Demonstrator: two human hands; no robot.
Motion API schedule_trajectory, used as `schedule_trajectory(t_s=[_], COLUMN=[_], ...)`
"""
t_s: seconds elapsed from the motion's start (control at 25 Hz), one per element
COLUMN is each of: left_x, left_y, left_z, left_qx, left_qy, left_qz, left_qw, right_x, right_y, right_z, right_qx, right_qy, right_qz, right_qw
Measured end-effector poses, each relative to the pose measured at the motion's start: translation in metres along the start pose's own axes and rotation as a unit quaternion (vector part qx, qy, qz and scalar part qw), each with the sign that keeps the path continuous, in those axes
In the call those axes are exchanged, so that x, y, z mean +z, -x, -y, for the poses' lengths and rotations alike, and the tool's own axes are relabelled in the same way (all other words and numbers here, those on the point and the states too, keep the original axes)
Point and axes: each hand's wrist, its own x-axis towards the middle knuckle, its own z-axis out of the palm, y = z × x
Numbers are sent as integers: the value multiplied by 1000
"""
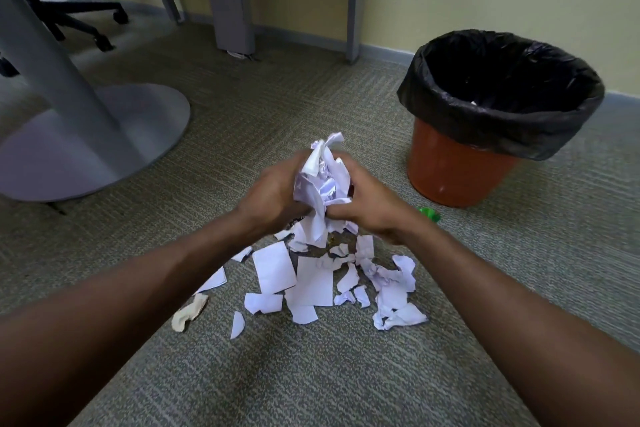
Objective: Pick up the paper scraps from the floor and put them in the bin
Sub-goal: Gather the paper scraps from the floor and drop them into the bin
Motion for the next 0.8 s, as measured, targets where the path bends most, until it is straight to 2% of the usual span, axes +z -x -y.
schedule_trajectory(t_s=[0.28, 0.44, 0.6, 0.8], left_x=[-36, -31, -2, 44], left_y=[-57, -99, -138, -181], left_z=[-82, -129, -177, -223], left_qx=[113, 180, 225, 264], left_qy=[0, 9, 29, 64], left_qz=[-65, -98, -100, -74], left_qw=[991, 979, 969, 959], right_x=[-83, -141, -201, -262], right_y=[-5, 8, 31, 51], right_z=[77, 105, 111, 100], right_qx=[-78, -125, -122, -69], right_qy=[40, 87, 144, 191], right_qz=[-64, -122, -160, -225], right_qw=[994, 981, 969, 953])
